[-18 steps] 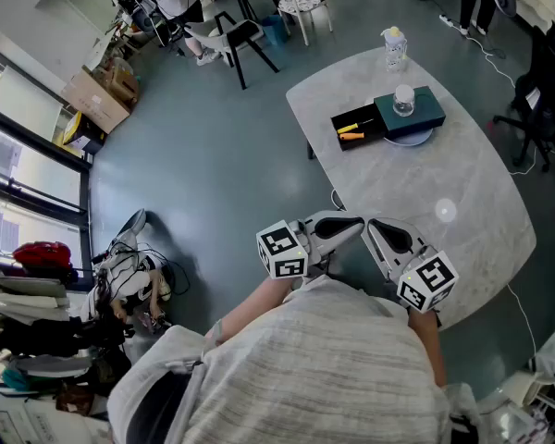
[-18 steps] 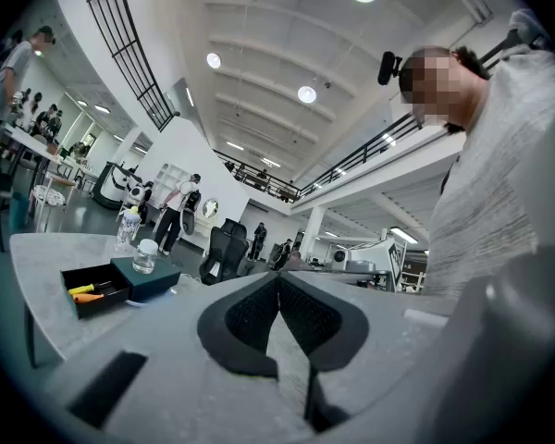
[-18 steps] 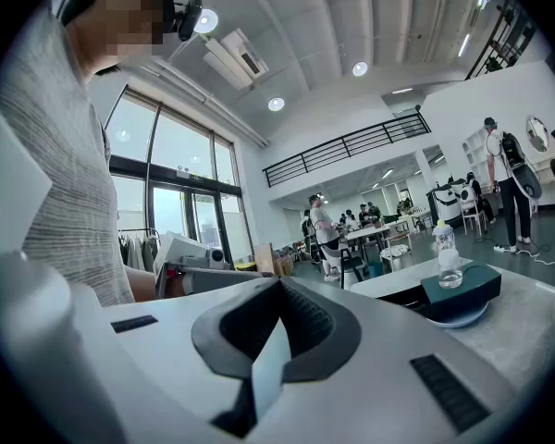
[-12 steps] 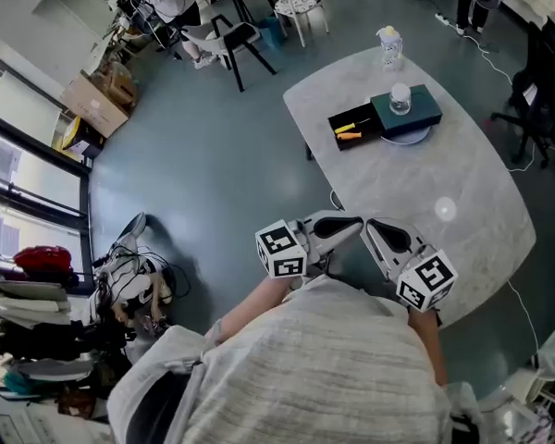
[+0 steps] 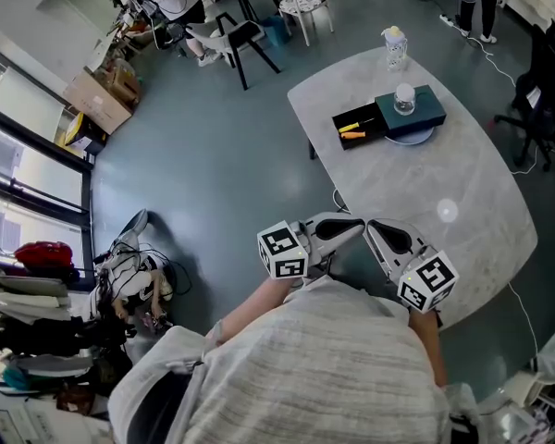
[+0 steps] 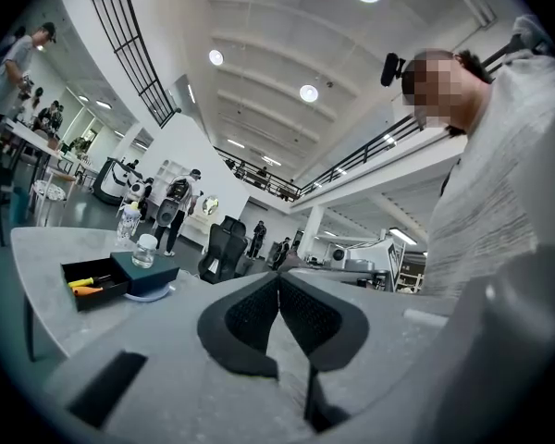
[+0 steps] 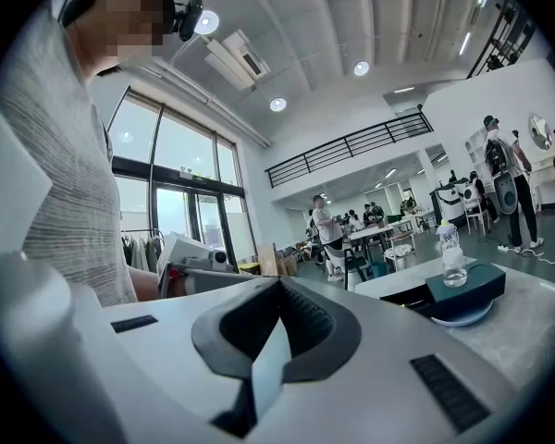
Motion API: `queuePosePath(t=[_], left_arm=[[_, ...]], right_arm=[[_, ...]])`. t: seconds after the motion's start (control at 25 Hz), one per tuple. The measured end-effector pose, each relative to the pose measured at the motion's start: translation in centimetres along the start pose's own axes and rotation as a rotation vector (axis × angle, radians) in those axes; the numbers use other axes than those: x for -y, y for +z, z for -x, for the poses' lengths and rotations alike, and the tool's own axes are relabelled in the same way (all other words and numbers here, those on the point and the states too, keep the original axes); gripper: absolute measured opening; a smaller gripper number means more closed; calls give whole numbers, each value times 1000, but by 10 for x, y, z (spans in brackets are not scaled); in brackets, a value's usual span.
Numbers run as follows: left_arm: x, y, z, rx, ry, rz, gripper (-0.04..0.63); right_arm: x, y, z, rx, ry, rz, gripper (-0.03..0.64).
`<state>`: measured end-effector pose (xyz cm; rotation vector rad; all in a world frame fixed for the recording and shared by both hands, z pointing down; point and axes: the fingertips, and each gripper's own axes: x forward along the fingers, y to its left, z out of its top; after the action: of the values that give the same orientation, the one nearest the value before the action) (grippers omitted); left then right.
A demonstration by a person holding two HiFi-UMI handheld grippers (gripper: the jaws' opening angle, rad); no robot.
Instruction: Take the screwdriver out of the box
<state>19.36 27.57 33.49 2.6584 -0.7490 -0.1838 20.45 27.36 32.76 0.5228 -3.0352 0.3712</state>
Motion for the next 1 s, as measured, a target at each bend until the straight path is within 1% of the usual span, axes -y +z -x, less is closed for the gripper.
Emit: queuePosePath(t=[0.12, 0.2, 0.6, 1.0], left_arm=[[1, 0, 2, 10, 1, 3, 18], [2, -1, 2, 16, 2, 6, 18], [5, -9, 0, 22, 0, 46, 18], [0, -11, 3, 21, 5, 68, 18]], right_arm=[[-5, 3, -1, 24, 36, -34, 9], [-7, 2, 1, 31, 43, -44, 9], [-7, -5, 5, 12, 53, -40, 10], [-7, -7, -1, 3, 57, -54, 10]])
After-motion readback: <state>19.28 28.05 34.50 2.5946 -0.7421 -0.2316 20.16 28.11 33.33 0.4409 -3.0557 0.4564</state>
